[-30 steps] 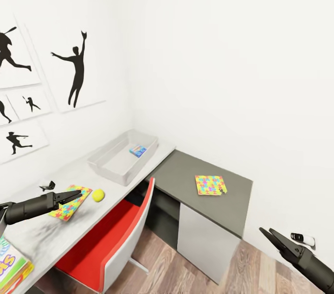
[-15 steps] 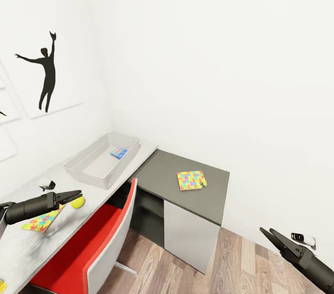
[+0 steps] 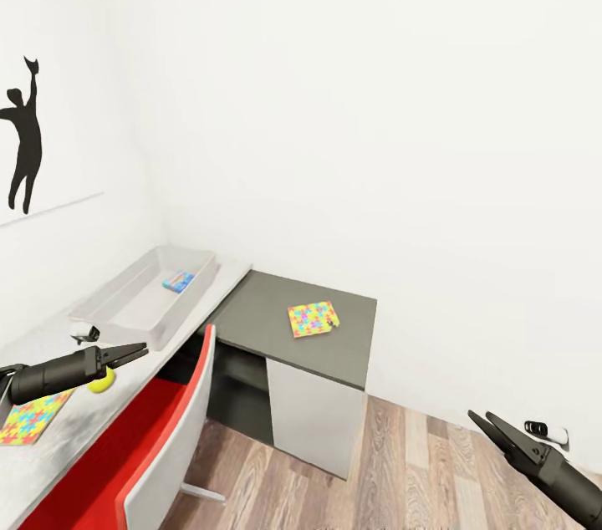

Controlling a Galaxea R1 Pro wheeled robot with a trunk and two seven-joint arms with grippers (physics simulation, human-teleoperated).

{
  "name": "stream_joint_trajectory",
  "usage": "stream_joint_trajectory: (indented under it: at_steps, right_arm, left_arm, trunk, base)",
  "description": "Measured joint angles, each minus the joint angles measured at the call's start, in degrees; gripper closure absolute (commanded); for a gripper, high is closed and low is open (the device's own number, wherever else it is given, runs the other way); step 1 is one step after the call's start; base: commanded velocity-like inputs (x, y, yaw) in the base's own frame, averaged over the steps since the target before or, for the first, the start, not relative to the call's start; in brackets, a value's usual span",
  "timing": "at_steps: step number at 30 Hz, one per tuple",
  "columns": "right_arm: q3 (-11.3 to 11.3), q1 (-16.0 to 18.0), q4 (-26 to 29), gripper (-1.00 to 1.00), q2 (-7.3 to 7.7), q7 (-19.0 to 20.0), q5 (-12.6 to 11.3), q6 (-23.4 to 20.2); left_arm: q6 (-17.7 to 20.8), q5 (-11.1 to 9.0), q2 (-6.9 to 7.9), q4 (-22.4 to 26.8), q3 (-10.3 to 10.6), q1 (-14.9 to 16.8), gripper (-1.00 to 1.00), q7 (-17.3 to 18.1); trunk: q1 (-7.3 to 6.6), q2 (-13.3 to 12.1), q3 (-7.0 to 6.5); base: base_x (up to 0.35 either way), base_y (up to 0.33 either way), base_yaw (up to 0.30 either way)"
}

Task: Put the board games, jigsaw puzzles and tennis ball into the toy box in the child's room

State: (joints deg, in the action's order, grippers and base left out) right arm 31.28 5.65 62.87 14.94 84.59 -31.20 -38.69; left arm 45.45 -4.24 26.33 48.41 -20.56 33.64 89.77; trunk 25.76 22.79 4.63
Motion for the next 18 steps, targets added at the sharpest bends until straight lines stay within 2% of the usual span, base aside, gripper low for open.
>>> stream_joint_trajectory:
  at_steps: [18]
  right_arm:
    - [0.26,0.0,-0.33,-1.0,0.0,0.05,0.0,-0.07]
  left_arm:
    - [0.0,-0.01,-0.07,0.0,0.09,0.0,-1.0,0.0]
  trunk:
    - [0.0,0.0,-0.51]
  base:
    - [-0.113,0.0,-0.275]
